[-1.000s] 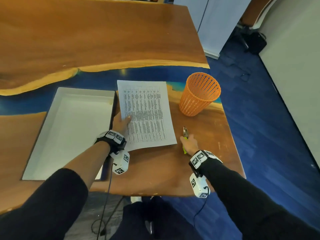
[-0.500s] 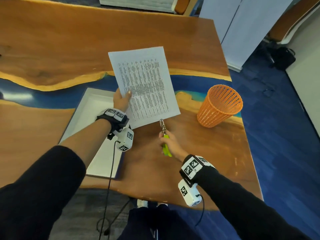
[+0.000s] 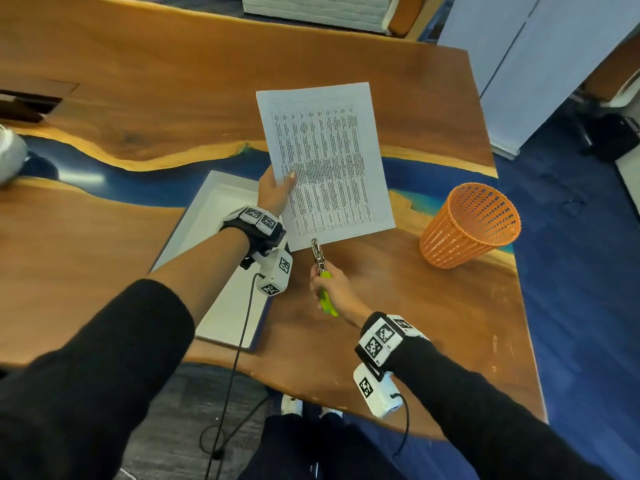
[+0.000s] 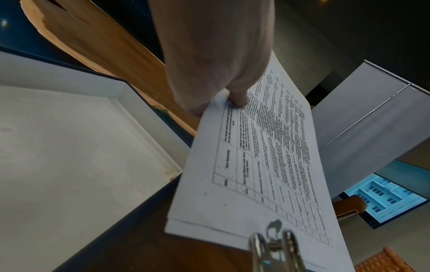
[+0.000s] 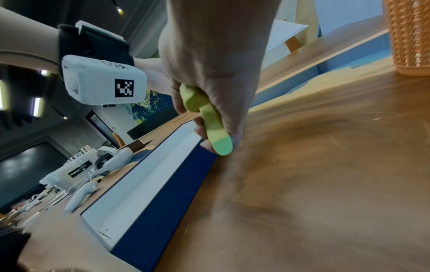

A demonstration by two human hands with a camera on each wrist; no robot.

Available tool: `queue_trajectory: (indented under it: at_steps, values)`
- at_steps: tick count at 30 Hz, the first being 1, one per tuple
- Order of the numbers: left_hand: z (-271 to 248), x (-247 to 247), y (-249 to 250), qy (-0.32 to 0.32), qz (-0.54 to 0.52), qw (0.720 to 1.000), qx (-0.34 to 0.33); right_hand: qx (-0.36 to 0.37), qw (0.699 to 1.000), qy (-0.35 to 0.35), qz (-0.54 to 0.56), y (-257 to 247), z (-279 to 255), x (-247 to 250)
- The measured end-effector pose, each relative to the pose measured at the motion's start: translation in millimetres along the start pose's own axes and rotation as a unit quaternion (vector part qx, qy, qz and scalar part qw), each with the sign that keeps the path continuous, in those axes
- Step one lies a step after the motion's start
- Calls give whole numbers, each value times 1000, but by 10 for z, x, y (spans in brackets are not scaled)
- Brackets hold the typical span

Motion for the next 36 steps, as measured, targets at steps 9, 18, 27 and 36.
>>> queue_trajectory:
  at_steps: [9,18,27,36]
  values:
    - [-34,-70,-25,-19,-6,1000,-3,7,1000,14,-21,10,-17,21]
    - [-125,-182,-153,-42,-10,999,15,7,999,26,-38,15,0,62]
    - [-142,-215,-205,-52,-16,998,19,17,998,33,-44,56,-20,98]
    - [-44,-128,-73,-30,-30,999,-4,-1,998,27,-49,231,-83,144]
Point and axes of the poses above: each hand's wrist, its own z-axis towards the middle knuckle, its own x-axis out of the back of the hand, y = z × x, the point moved 3 cm from there along z, towards the middle knuckle, and after that the axes turned 10 degrees about -y, right-handed, at the moved point
